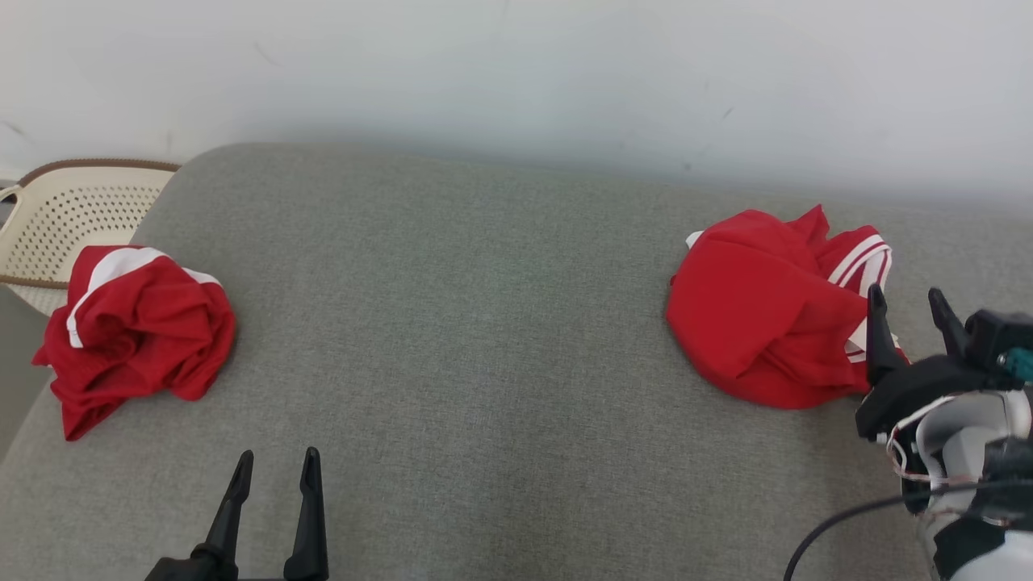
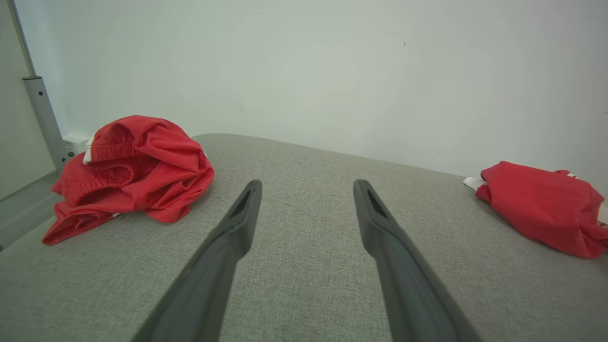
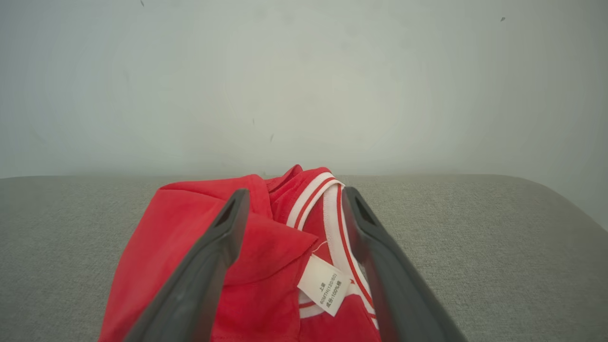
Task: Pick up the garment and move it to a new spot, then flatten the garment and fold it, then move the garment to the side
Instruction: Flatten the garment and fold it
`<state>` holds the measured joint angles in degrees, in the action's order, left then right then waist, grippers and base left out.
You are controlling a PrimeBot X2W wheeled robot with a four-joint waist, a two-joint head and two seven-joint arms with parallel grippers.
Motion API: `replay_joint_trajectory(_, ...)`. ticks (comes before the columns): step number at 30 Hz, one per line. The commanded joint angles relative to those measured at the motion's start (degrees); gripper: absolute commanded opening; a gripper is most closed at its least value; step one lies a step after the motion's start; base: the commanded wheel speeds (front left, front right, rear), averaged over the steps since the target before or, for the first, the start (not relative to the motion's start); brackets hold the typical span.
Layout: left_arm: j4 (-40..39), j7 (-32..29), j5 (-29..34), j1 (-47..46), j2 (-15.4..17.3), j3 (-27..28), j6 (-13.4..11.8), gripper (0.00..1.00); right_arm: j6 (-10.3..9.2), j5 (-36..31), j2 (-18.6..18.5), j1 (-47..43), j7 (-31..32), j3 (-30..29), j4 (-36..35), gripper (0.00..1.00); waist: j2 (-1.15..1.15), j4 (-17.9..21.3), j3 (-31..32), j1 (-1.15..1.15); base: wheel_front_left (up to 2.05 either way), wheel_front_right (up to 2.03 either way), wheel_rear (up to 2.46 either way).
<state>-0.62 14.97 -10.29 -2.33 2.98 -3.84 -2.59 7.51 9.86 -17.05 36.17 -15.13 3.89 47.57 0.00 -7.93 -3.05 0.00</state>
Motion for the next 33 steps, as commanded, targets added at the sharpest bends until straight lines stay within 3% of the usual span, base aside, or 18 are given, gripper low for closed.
replay_joint_trajectory(1,-0.12,0.22,0.58,0.9,-0.02,0.17,0.24,1.0,-0.03,-0.53,0.32,-1.98,-0.1,-0.38,-1.66,1.0,0.0,0.66,0.42,0.0,0.0,0.0,0.0)
replay_joint_trajectory(8,-0.26,0.22,0.49,1.36,-0.06,-0.1,0.23,1.0,-0.03,-1.4,4.68,-13.74,-0.1,-5.84,-15.72,1.0,0.0,1.38,1.25,0.0,0.0,0.0,0.0)
replay_joint_trajectory(14,-0.14,0.22,0.42,1.39,-0.08,-0.29,0.25,1.0,-0.03,-2.93,7.82,-19.78,-0.1,-6.9,-20.55,1.0,0.0,1.39,1.79,0.0,0.0,0.0,0.0)
replay_joint_trajectory(25,0.59,0.22,0.33,0.56,-0.09,-1.37,0.81,1.0,-0.03,-2.88,7.44,-14.56,2.92,-5.09,-15.97,1.0,0.0,-0.89,1.21,0.0,0.0,0.0,0.0)
replay_joint_trajectory(33,1.01,0.22,0.12,-0.73,-0.09,-1.83,0.69,1.0,-0.03,-1.33,6.89,-6.46,4.95,-3.93,-5.65,1.0,0.0,-4.16,-0.87,0.0,0.0,0.0,0.0)
